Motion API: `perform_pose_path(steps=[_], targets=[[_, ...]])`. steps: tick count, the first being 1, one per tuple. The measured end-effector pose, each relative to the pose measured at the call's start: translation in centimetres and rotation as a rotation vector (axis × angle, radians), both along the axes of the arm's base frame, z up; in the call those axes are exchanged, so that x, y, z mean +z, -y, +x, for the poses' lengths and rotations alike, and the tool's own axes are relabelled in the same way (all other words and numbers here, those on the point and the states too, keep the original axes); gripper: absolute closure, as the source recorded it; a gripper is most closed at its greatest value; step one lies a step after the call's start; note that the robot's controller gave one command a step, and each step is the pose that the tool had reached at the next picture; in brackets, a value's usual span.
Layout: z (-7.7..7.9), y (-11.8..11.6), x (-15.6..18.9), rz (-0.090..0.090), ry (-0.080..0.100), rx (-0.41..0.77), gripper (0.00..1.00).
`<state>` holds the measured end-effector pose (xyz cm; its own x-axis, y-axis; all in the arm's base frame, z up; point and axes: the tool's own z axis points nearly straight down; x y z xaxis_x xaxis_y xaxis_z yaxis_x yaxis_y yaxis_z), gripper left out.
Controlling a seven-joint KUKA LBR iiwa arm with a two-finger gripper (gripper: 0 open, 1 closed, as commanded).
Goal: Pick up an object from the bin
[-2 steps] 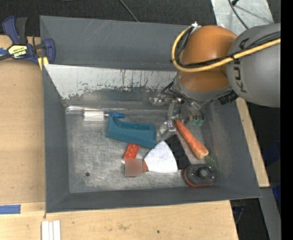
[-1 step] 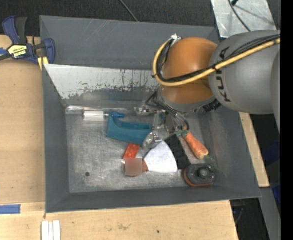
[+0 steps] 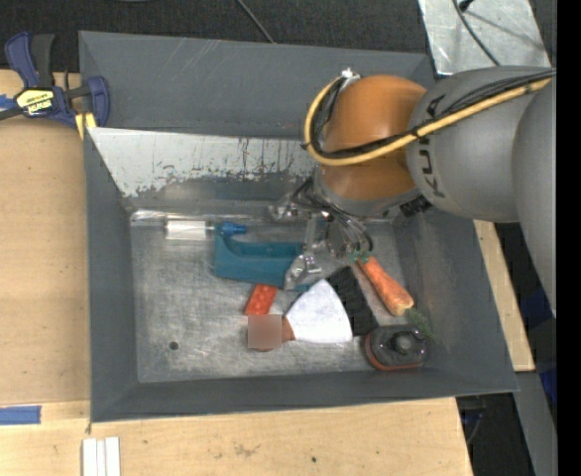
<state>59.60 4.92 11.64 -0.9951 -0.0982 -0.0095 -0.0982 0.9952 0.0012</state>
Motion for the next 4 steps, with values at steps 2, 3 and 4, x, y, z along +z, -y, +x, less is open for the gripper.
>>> perform_pose_path(steps=[2, 3, 4], targets=[[0.7, -0.6, -4.0, -0.008, -0.016, -0.158, 1.0], [0.5, -1.1, -1.3, -0.004, -0.017, -0.152, 1.0], [-0.8, -1.7, 11.1, -0.003, -0.014, -0.147, 1.0]])
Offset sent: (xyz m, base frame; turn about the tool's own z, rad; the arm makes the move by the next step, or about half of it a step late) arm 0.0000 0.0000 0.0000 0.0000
